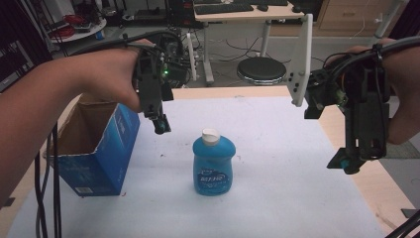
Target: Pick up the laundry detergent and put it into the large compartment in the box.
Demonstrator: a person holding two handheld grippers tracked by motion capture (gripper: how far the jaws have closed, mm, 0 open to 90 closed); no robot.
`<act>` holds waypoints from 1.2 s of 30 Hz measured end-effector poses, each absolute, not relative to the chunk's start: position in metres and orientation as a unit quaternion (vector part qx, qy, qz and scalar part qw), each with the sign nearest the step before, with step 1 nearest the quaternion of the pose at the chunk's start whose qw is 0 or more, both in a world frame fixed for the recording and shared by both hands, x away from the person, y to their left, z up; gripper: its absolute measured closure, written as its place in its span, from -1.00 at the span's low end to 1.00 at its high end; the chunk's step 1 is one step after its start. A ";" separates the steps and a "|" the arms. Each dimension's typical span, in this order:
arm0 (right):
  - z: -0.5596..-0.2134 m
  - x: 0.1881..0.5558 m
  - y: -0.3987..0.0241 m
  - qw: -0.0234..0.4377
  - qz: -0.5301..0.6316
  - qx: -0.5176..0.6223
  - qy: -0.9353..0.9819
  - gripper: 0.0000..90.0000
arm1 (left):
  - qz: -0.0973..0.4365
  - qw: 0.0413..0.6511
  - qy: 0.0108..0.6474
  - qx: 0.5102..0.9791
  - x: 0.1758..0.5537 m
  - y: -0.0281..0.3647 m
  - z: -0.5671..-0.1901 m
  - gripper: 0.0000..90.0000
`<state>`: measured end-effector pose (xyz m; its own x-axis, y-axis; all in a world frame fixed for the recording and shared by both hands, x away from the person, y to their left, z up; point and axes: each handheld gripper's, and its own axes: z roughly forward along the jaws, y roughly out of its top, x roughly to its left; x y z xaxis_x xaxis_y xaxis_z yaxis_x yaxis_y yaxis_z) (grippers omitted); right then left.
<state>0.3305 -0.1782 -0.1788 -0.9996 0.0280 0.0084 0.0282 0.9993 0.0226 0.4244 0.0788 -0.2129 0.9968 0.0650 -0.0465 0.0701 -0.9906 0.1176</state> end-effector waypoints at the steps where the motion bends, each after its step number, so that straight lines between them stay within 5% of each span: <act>1: -0.179 0.330 -0.178 0.005 -0.011 -0.015 -1.000 -0.99 | -0.021 0.063 0.034 0.997 0.423 0.077 -0.213 -0.95; 36: -0.178 0.322 -0.179 -0.003 -0.009 -0.016 -1.000 -0.99 | -0.038 0.092 -0.001 0.995 0.402 0.007 -0.254 -0.95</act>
